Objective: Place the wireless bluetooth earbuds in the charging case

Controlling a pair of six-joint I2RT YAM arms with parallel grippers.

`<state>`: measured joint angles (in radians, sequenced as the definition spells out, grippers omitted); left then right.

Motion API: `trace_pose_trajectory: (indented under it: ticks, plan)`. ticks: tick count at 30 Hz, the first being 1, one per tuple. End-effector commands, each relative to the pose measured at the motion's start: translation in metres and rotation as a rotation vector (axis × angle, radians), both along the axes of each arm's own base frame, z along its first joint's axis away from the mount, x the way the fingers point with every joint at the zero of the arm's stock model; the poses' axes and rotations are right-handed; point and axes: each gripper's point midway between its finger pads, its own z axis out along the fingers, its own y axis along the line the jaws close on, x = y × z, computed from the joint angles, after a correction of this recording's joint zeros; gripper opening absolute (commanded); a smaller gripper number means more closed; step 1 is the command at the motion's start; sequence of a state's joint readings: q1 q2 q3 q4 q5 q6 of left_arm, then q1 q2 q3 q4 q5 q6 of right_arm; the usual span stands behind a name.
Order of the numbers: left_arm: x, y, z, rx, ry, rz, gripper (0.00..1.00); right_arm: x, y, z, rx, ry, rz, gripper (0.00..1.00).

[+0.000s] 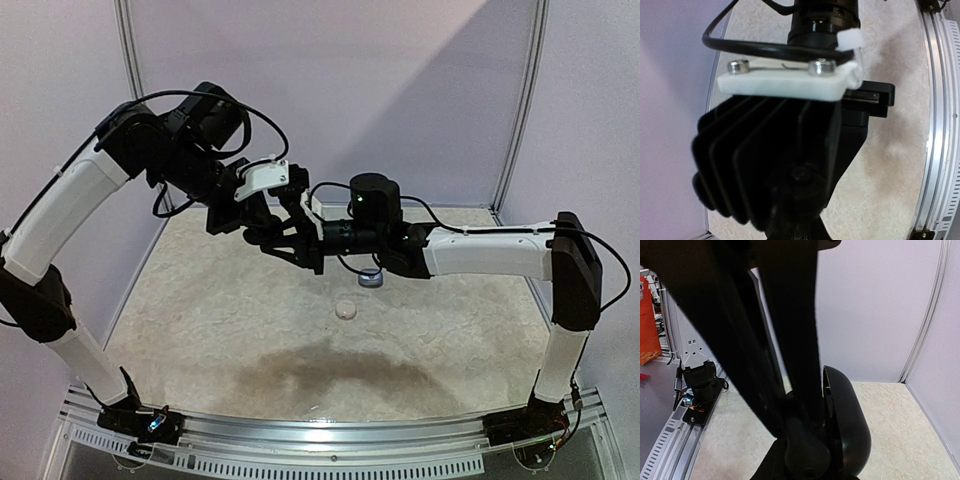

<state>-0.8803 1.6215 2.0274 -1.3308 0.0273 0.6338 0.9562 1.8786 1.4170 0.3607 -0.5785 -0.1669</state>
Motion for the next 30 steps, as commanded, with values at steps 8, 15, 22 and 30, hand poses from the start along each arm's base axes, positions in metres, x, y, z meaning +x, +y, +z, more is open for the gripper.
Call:
trace_pose_trajectory:
  ticks: [8,15,22,30]
  plan:
    - [-0.066,0.079,-0.056,0.405,0.277,0.004,0.00,-0.002,0.005,0.005,0.021,-0.025,-0.004,0.10]
    - [-0.062,0.087,-0.062,0.456,0.252,-0.001,0.00,-0.002,0.008,0.007,0.020,-0.038,-0.011,0.10]
    - [-0.061,0.089,-0.063,0.475,0.235,-0.014,0.00,-0.004,0.008,0.009,0.025,-0.047,-0.008,0.10]
    - [-0.059,0.078,-0.067,0.494,0.234,-0.031,0.07,-0.007,0.012,0.010,0.032,-0.050,0.006,0.10]
